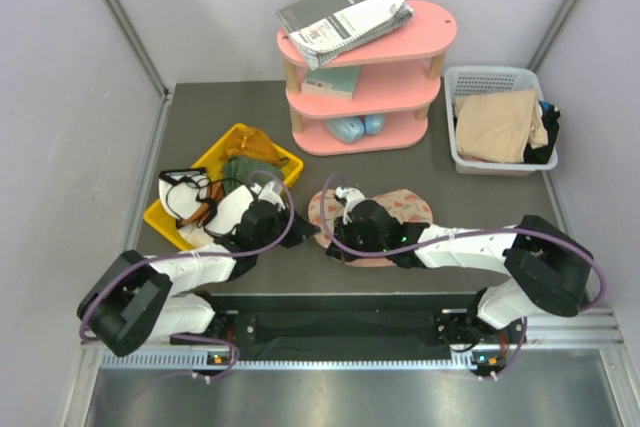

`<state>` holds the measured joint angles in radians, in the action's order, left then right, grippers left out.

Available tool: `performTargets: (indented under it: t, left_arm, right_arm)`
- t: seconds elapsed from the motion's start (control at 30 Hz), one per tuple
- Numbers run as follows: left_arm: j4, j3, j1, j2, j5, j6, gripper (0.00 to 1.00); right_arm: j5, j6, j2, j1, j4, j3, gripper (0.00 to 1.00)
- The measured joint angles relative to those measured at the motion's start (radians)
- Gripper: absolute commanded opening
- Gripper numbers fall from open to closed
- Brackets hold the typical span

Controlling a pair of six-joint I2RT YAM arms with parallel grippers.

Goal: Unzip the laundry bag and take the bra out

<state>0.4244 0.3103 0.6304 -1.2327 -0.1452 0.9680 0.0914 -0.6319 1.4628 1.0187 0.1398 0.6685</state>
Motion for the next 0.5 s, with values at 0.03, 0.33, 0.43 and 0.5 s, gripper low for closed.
performTargets:
  t: [0.03, 0.33, 0.43, 0.5]
  left_arm:
    - [-0.006, 0.005, -0.001, 0.0, 0.001, -0.005, 0.0]
    - [-0.056, 0.056, -0.026, -0.001, 0.002, -0.056, 0.0]
    - [-0.064, 0.074, -0.037, -0.011, -0.004, -0.074, 0.0]
    - [-0.07, 0.088, -0.043, -0.031, -0.008, -0.085, 0.0]
  right_arm:
    - [-0.005, 0.0, -0.005, 0.0, -0.005, -0.001, 0.0]
    - [-0.061, -0.002, -0.097, -0.001, -0.039, -0.057, 0.0]
    - [-0.079, -0.002, -0.122, -0.004, -0.05, -0.076, 0.0]
    - [-0.088, -0.002, -0.135, -0.008, -0.058, -0.085, 0.0]
